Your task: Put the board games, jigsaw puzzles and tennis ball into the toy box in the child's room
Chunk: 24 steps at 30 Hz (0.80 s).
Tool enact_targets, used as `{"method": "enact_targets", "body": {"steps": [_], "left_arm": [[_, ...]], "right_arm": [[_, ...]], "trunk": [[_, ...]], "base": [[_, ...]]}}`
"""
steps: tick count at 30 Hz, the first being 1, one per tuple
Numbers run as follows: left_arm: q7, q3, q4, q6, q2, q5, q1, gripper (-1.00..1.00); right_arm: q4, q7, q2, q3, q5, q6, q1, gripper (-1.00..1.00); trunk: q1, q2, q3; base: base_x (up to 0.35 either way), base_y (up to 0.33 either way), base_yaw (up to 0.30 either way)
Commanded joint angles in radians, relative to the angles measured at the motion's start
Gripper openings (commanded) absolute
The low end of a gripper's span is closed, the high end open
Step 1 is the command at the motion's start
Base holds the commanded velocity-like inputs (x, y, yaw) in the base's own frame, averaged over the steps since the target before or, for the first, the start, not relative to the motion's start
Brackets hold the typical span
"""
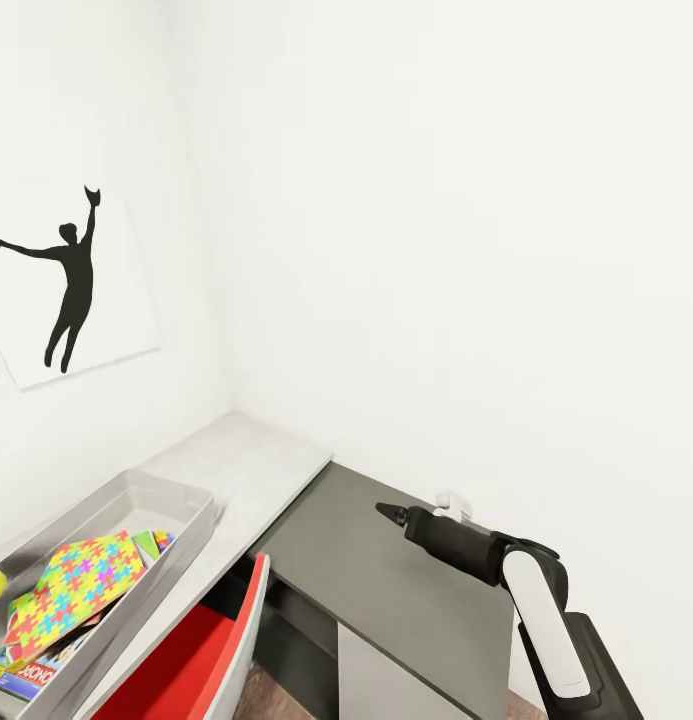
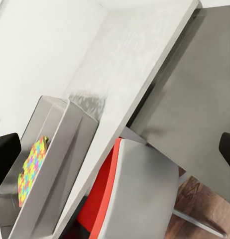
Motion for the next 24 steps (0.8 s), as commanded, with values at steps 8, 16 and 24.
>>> {"method": "enact_targets", "body": {"steps": [8,16,24], "left_arm": [[0.124,0.002,0.001,-0.002,-0.006,-0.005,-0.001,-1.00],[0.158,-0.001,0.000,-0.006,-0.012,-0.007,-0.001,-1.00],[0.173,-0.003,0.000,-0.051,-0.035,-0.008,-0.001,-1.00]], "right_arm": [[0.000,-0.003,0.000,-0.001,-0.003,0.003,-0.001,1.00],[0.000,-0.004,0.000,-0.001,-0.003,0.003,-0.001,1.00],[0.000,-0.003,0.000,-0.001,-0.003,0.003,-0.001,1.00]], "trunk": [[0.000,-0.001,-0.001],[0.000,-0.001,-0.001],[0.000,-0.001,-0.001]], "base": [[0.000,0.000,0.000],[0.000,0.000,0.000],[0.000,0.000,0.000]]}}
